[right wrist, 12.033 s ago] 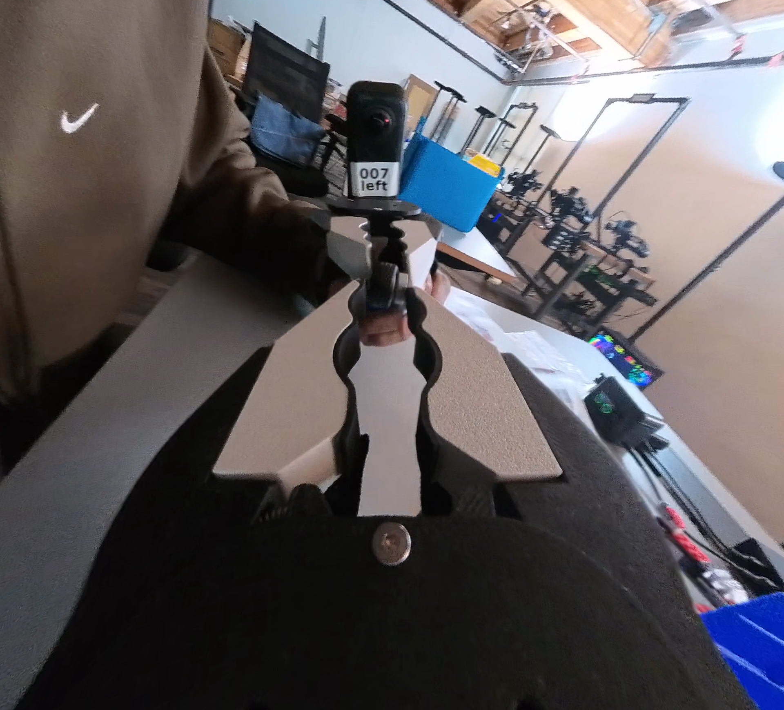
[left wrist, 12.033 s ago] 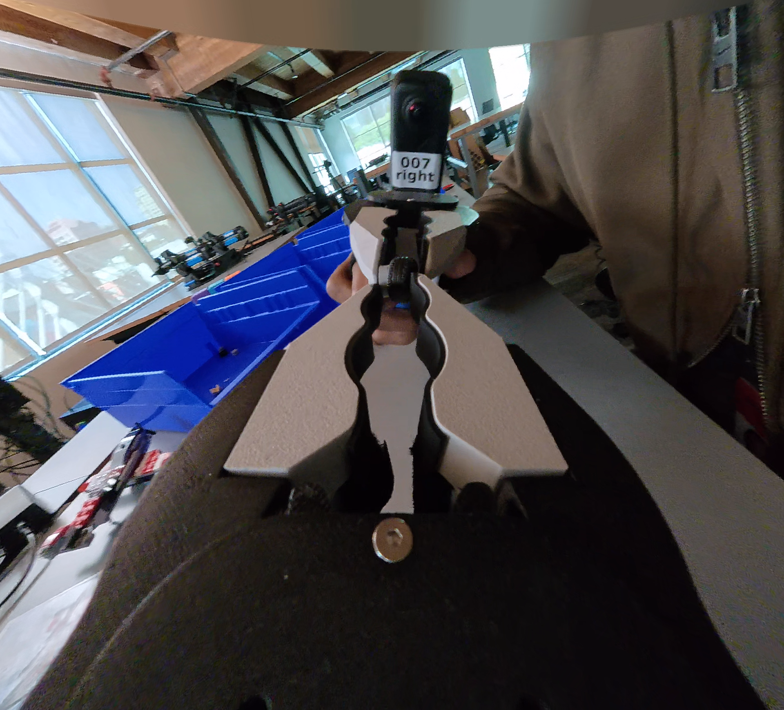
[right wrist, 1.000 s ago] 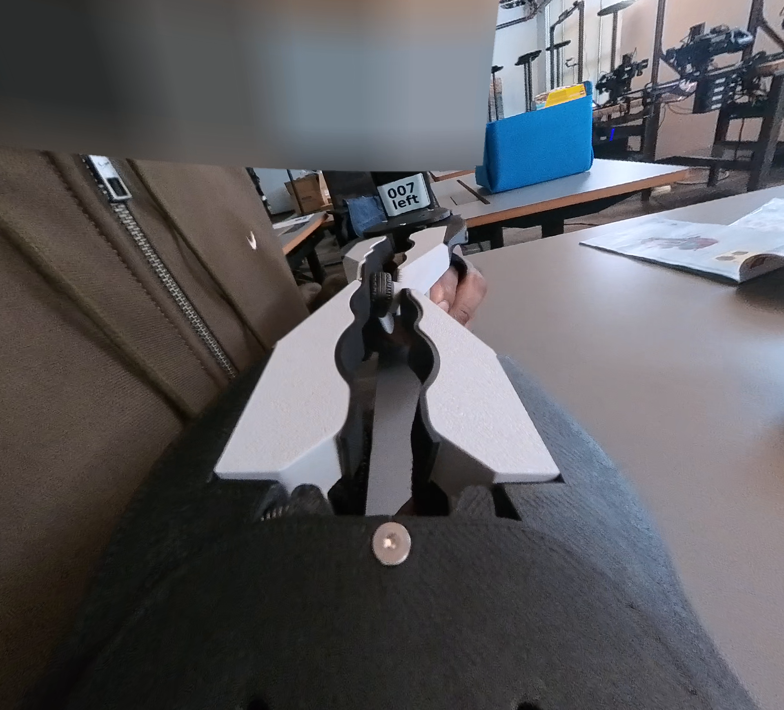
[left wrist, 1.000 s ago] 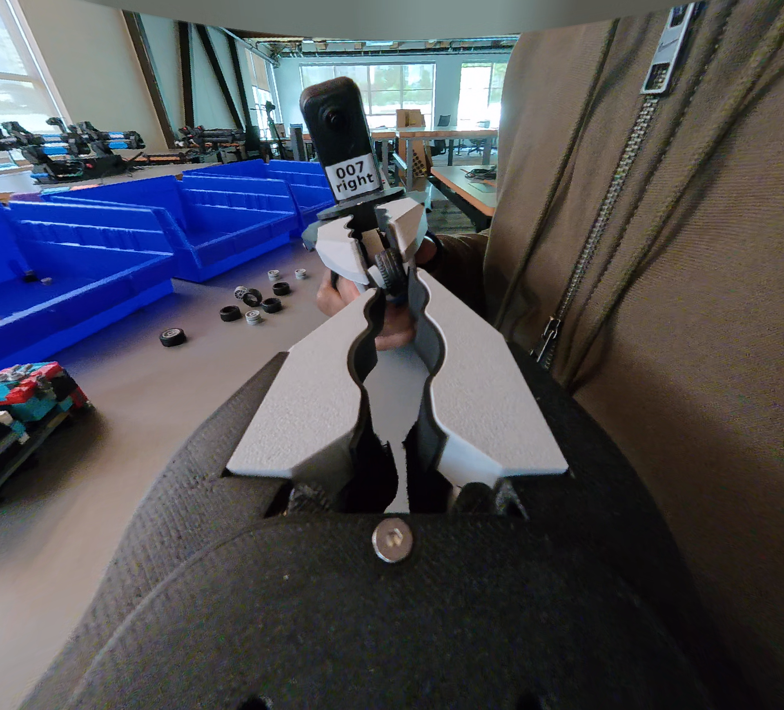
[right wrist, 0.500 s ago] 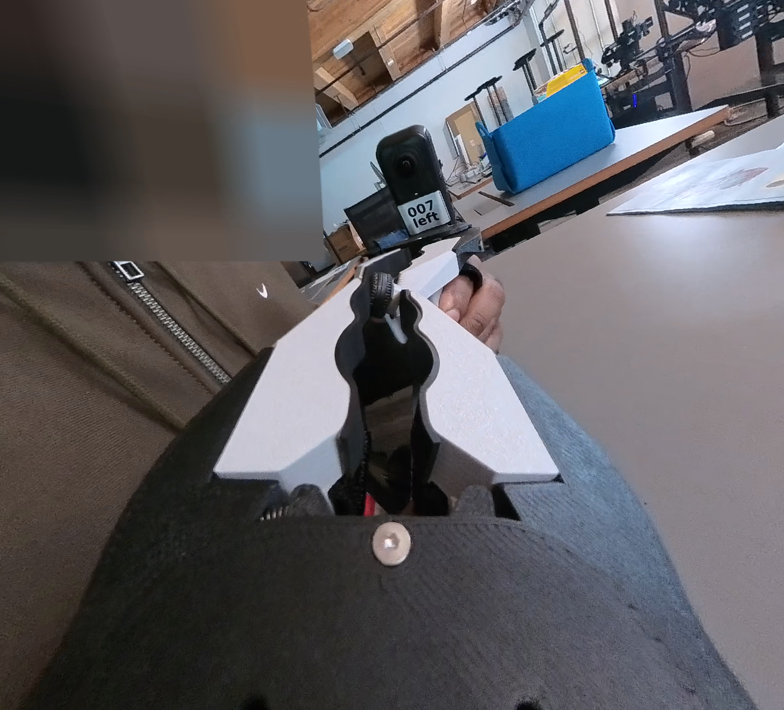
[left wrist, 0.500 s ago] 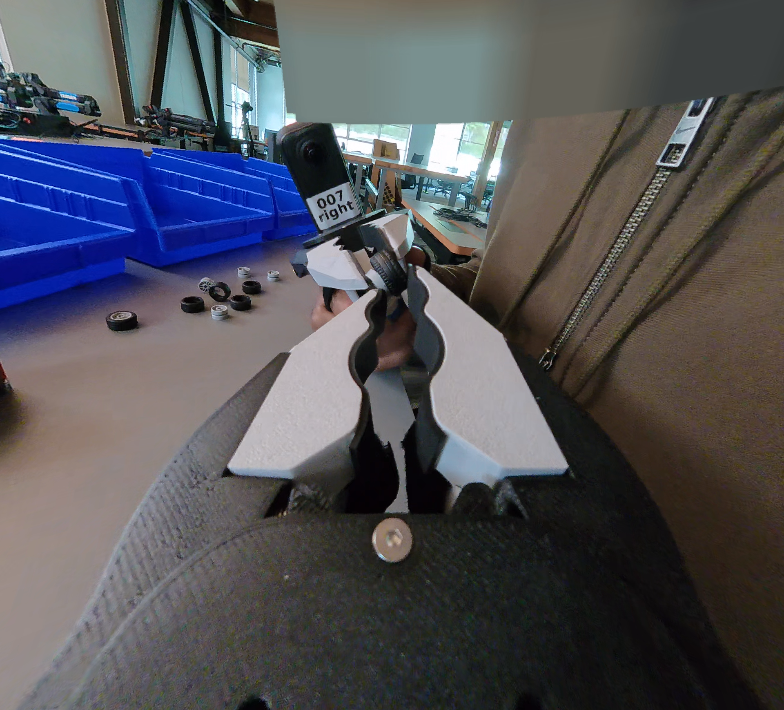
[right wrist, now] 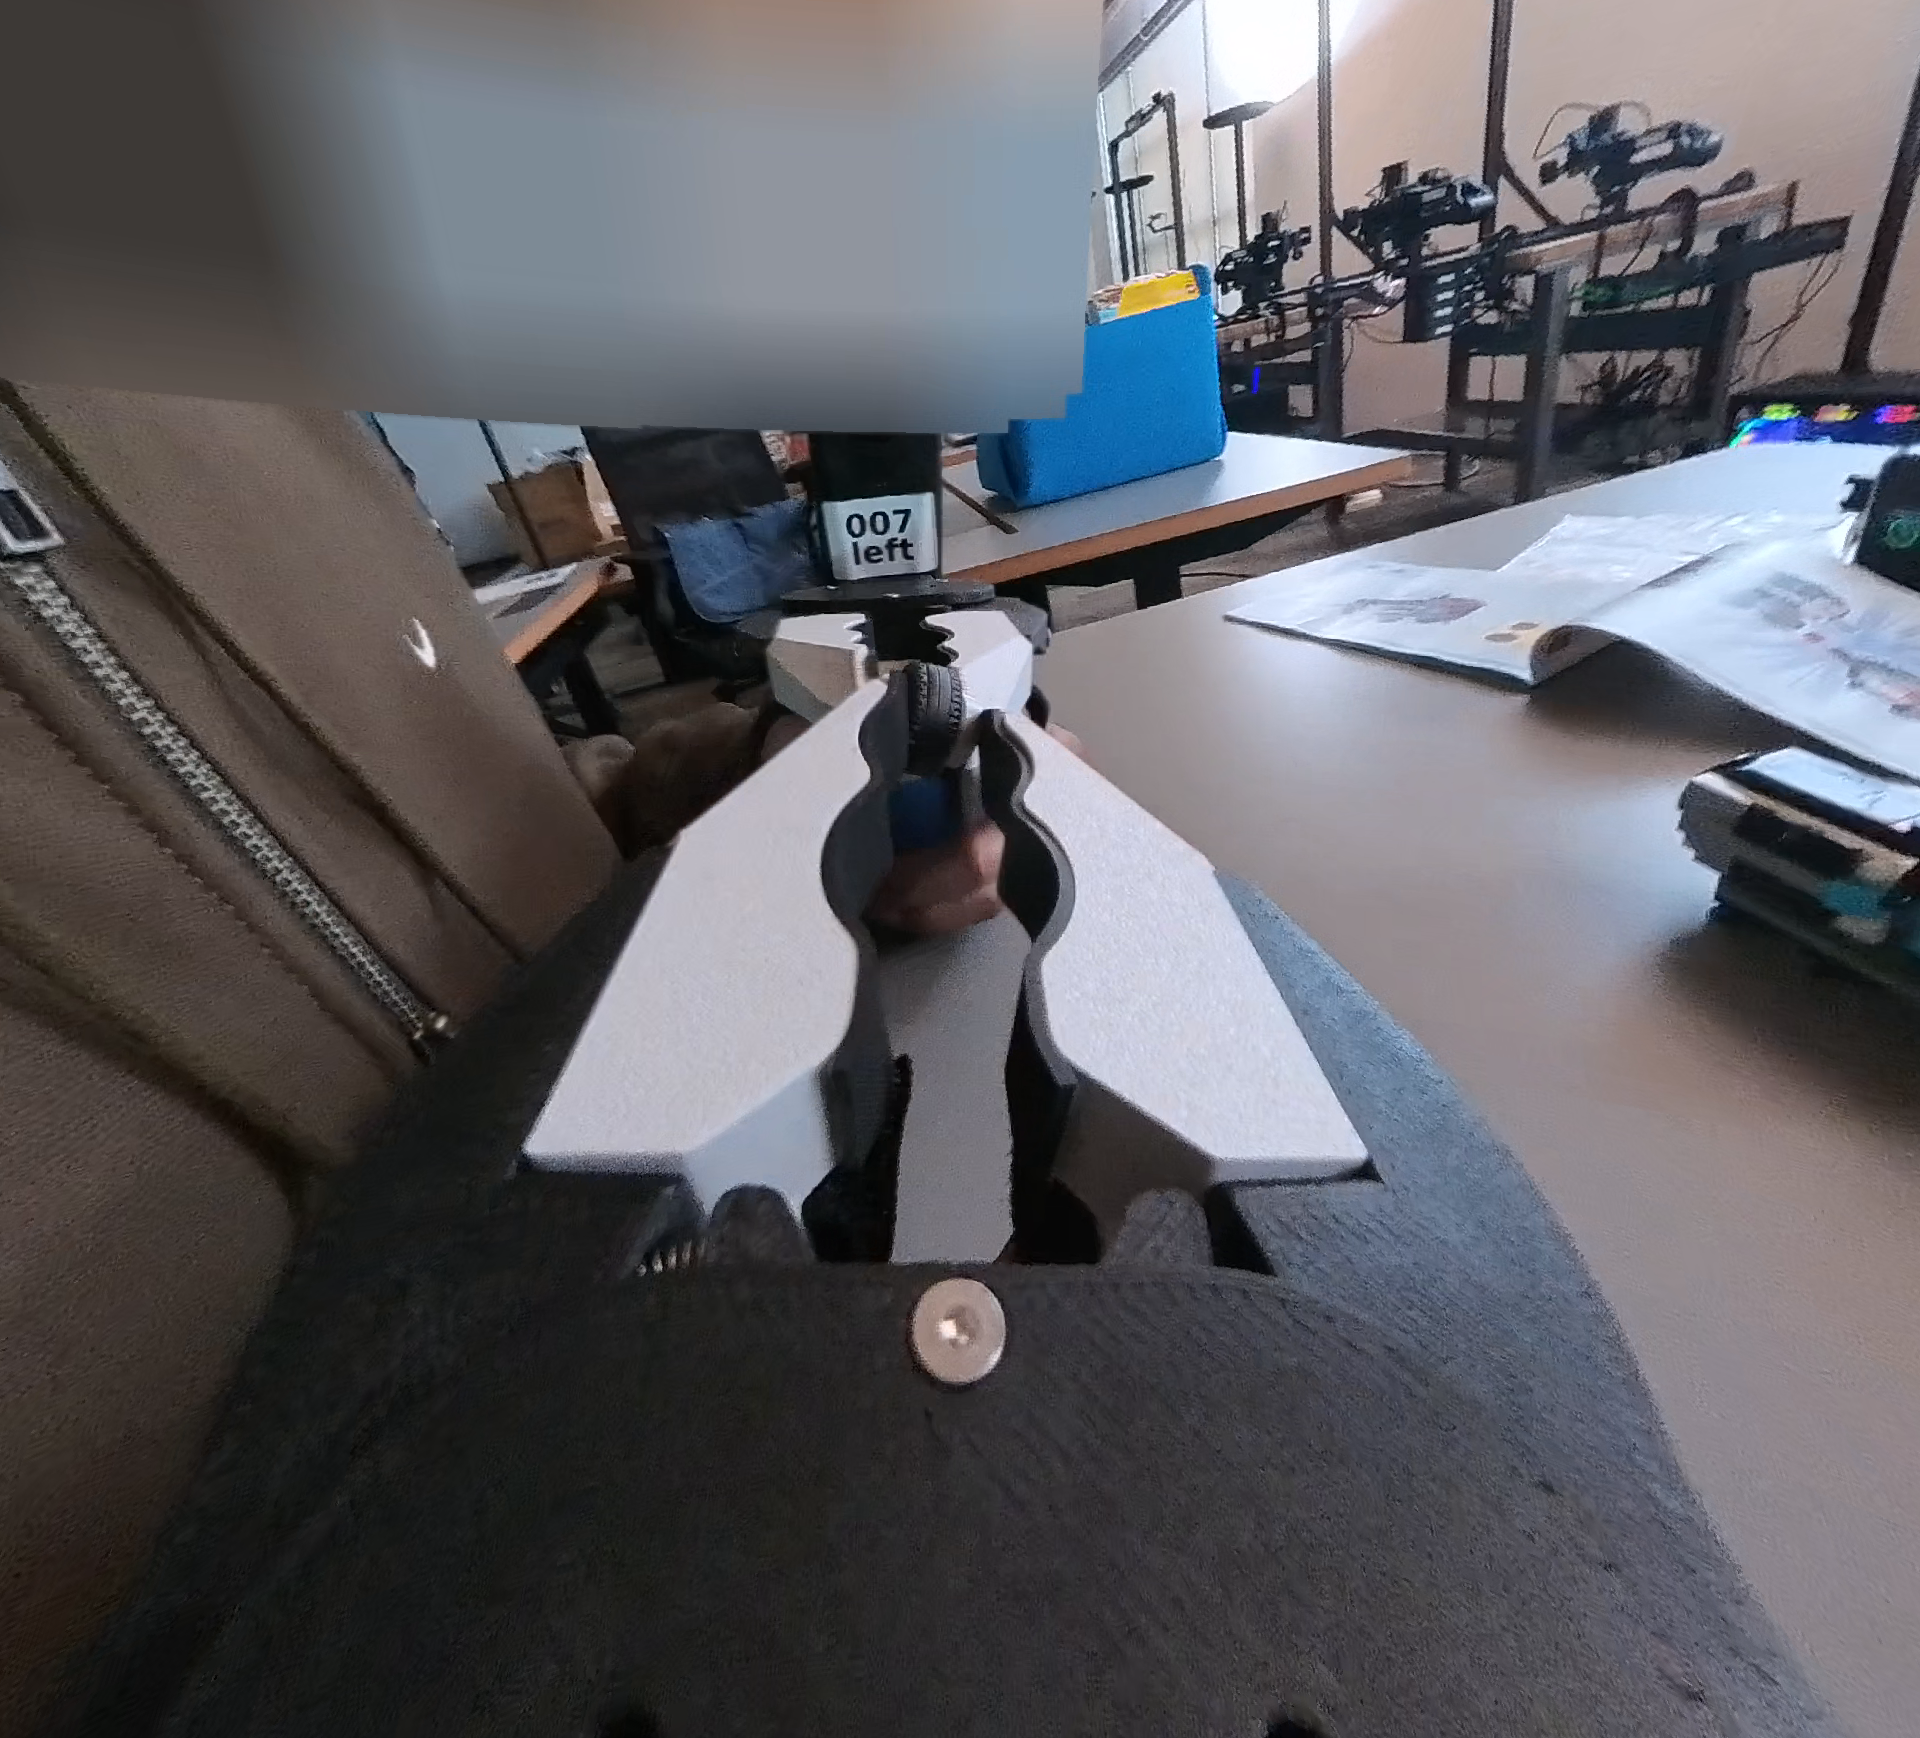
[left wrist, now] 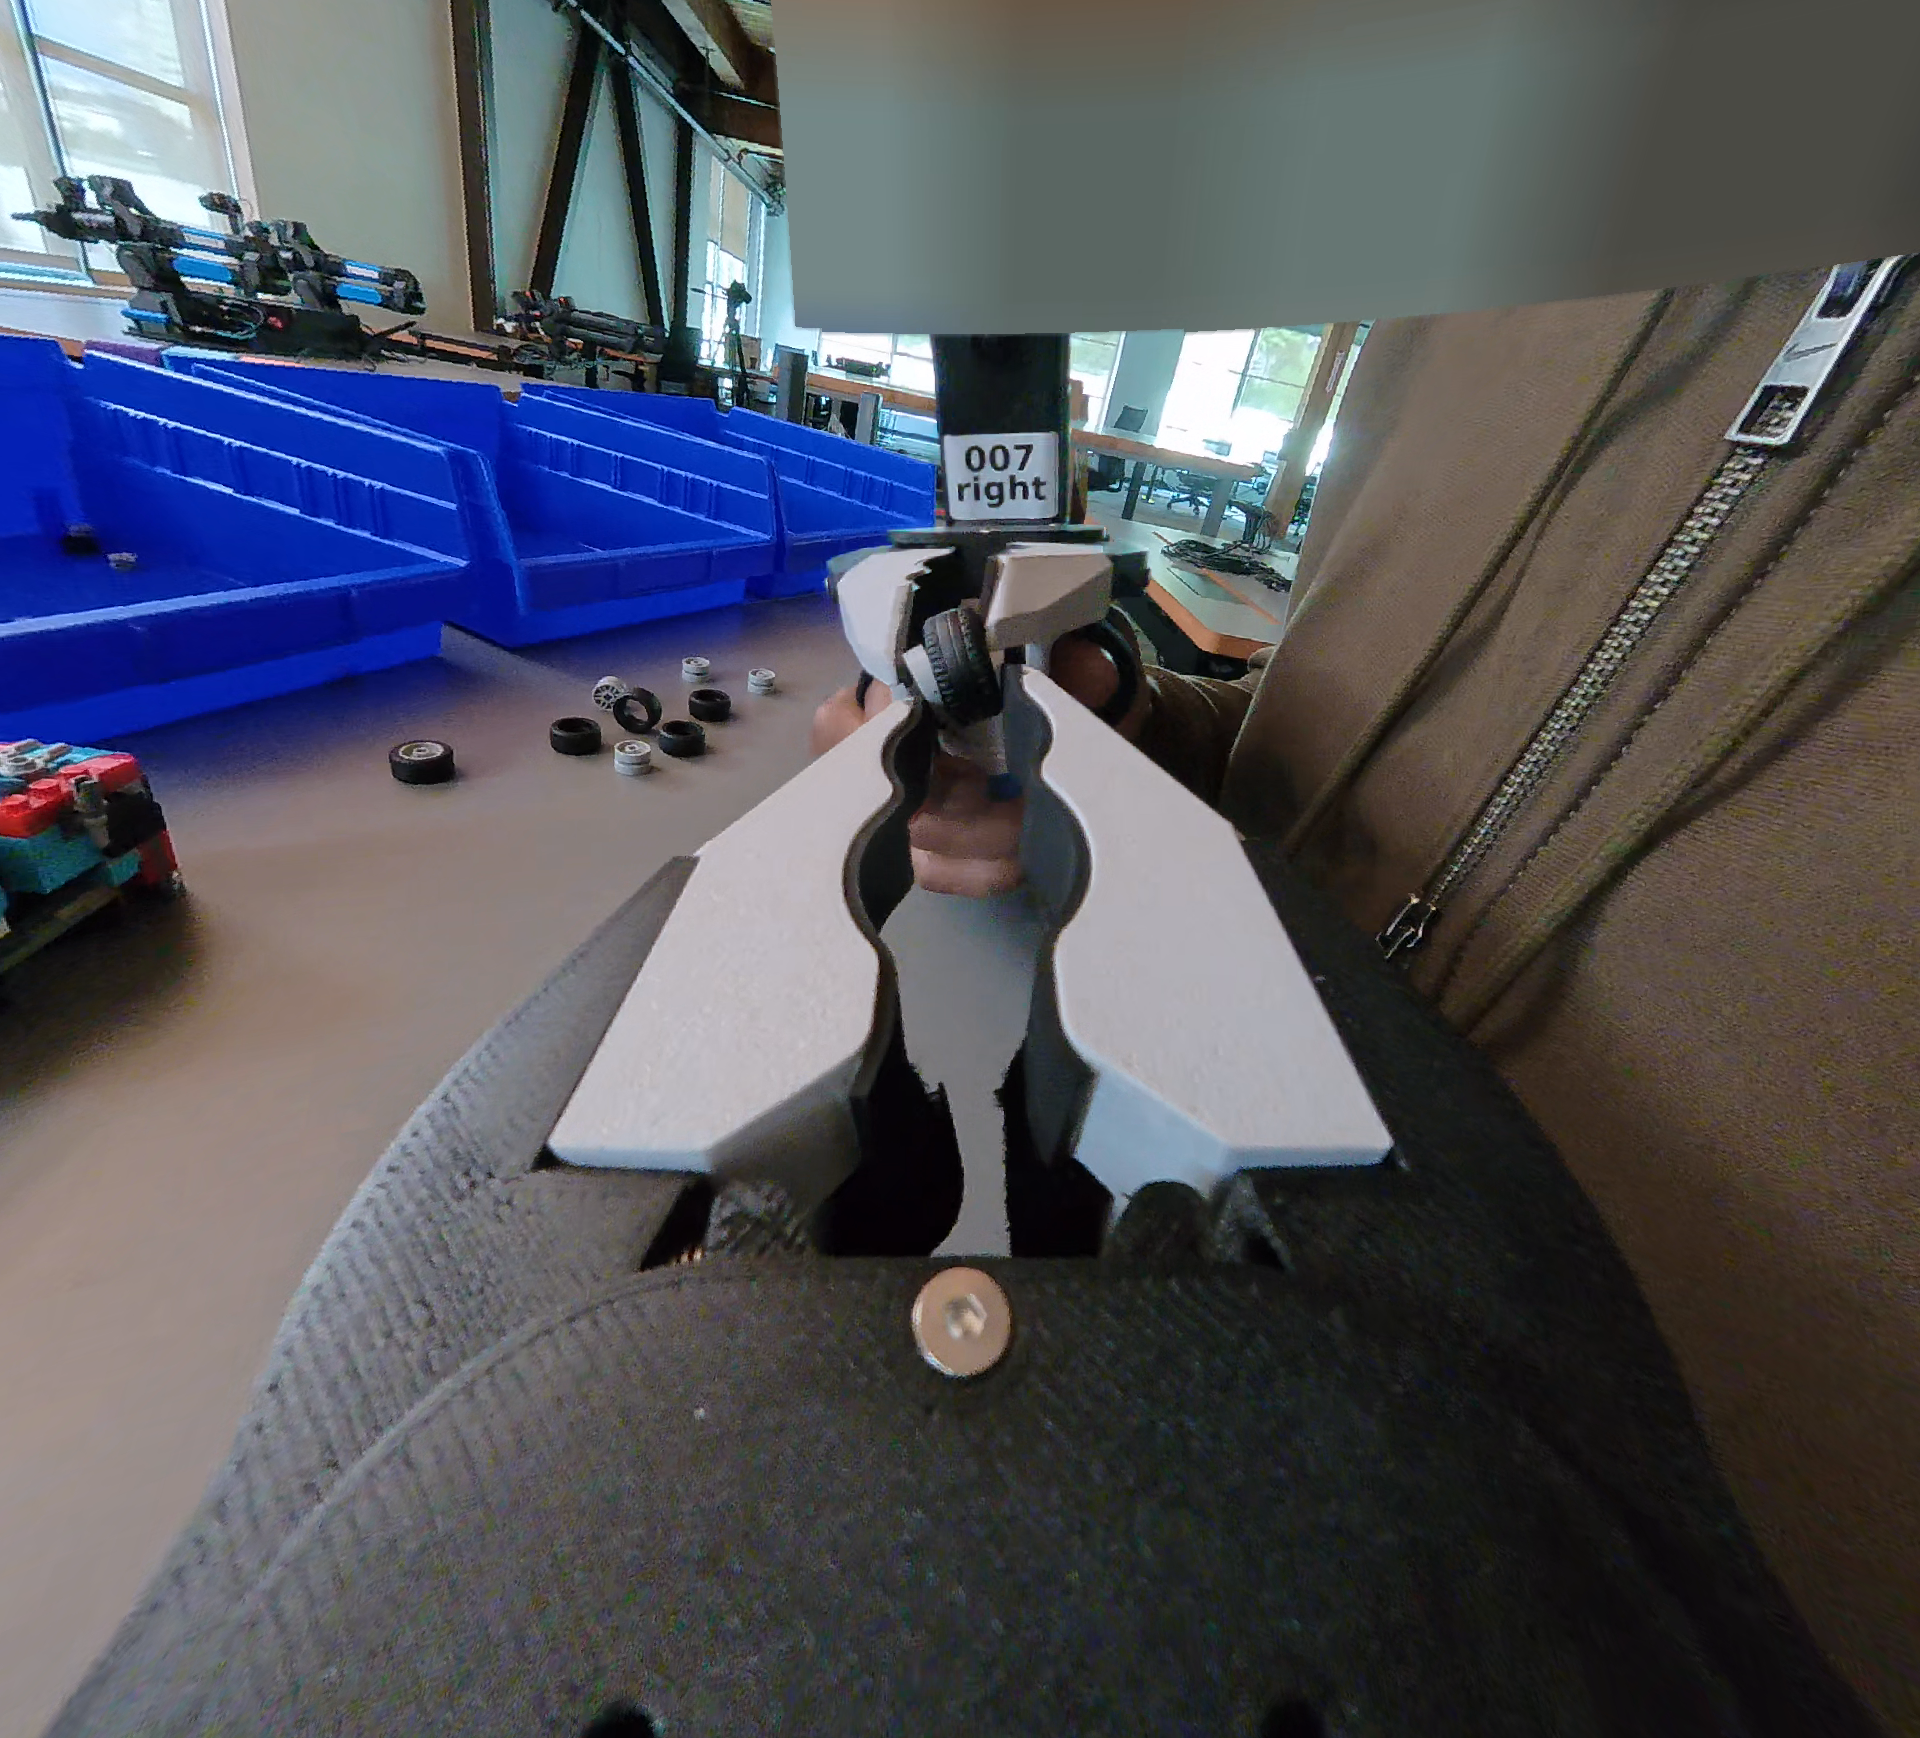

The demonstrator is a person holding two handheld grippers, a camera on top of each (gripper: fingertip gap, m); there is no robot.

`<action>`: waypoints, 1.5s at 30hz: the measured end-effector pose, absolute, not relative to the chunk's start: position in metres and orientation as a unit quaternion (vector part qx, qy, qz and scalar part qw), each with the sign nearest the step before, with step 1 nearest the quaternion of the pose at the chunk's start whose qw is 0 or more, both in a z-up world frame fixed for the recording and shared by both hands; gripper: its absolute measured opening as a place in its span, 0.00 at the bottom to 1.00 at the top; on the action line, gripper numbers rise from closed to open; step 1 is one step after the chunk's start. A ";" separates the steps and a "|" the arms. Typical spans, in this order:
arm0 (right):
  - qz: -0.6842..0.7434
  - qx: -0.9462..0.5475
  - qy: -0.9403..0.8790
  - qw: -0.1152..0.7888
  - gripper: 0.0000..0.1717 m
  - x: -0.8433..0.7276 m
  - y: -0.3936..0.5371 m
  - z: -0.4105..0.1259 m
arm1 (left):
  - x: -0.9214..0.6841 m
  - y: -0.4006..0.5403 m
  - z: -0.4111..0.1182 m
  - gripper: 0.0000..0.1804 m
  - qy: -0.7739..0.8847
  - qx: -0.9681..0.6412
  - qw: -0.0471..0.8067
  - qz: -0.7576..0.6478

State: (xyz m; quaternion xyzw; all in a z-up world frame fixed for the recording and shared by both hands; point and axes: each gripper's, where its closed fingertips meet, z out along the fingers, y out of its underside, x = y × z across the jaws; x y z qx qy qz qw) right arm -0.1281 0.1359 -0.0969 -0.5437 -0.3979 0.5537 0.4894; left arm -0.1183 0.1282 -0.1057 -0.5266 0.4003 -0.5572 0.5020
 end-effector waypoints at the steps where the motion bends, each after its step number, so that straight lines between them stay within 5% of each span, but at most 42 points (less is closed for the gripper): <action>1: 0.547 -0.541 -0.403 0.496 0.08 -0.128 0.135 -0.097 | -0.118 0.128 -0.105 0.08 0.399 -0.526 0.502 -0.559; 12: 0.509 -0.517 -0.448 0.522 0.11 -0.123 0.130 -0.097 | -0.116 0.122 -0.108 0.07 0.442 -0.527 0.512 -0.515; 26: 0.536 -0.524 -0.523 0.406 0.10 -0.130 0.116 -0.109 | -0.118 0.113 -0.119 0.07 0.551 -0.514 0.506 -0.419; 45: 0.636 -0.574 -0.402 0.323 0.09 -0.159 0.160 -0.109 | -0.148 0.157 -0.115 0.07 0.409 -0.569 0.470 -0.536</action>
